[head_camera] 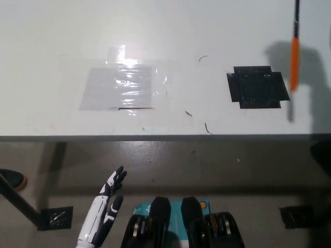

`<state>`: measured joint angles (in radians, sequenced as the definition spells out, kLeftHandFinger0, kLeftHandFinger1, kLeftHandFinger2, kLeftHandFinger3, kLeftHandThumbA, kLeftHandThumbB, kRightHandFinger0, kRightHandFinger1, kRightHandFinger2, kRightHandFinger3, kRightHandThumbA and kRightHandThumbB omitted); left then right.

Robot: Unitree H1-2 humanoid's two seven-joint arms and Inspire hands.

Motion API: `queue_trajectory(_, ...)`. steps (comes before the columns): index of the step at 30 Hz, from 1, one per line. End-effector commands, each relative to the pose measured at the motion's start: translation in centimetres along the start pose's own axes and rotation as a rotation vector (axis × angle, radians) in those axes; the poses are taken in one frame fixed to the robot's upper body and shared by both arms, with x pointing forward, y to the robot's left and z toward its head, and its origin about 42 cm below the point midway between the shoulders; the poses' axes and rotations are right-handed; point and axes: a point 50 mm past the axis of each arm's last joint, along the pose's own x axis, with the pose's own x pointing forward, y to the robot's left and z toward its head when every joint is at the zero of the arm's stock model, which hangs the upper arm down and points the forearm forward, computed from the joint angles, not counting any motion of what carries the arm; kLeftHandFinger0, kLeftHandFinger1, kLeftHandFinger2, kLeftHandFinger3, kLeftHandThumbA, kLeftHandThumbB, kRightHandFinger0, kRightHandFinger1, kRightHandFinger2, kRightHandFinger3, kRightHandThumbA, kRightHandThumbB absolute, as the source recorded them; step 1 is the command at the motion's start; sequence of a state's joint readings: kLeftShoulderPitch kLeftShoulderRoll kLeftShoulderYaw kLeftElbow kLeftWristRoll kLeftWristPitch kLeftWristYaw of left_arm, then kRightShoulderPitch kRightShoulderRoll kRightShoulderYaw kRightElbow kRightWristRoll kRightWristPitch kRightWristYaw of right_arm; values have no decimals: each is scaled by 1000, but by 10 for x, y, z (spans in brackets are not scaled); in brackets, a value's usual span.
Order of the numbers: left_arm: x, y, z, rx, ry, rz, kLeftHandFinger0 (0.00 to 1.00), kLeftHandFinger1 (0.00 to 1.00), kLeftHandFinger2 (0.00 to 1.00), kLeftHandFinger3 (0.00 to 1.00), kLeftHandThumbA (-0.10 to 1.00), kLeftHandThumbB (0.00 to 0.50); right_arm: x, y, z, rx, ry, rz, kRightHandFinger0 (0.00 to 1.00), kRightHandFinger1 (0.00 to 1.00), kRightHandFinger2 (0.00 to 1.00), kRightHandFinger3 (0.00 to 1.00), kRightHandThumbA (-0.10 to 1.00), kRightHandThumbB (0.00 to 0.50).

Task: The robot uses it right hand to pick up an extended orange duster kept in the middle of the desk and presses its handle against the desk to collapse it

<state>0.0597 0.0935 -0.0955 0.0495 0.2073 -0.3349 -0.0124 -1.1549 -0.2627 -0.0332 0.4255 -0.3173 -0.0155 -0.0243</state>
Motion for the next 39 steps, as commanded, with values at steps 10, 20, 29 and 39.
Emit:
queue_trajectory(10,-3,2,7,-48,-42,49,1000,1000,1000,1000,1000,62,-21,62,-36,87,-79,-373,0,41,493,600,-100,78)
queue_trajectory(20,-2,3,7,-45,-36,46,1000,1000,1000,1000,1000,59,-35,93,-63,80,23,-396,9,141,582,585,-100,66)
queue_trajectory(29,-2,3,6,-34,-34,40,1000,1000,1000,1000,1000,81,-11,75,-50,8,-41,-444,0,27,489,603,-100,28)
queue_trajectory(39,3,3,7,-33,-45,34,1000,1000,1000,1000,1000,71,39,32,3,20,-201,-528,0,123,665,832,-100,15)
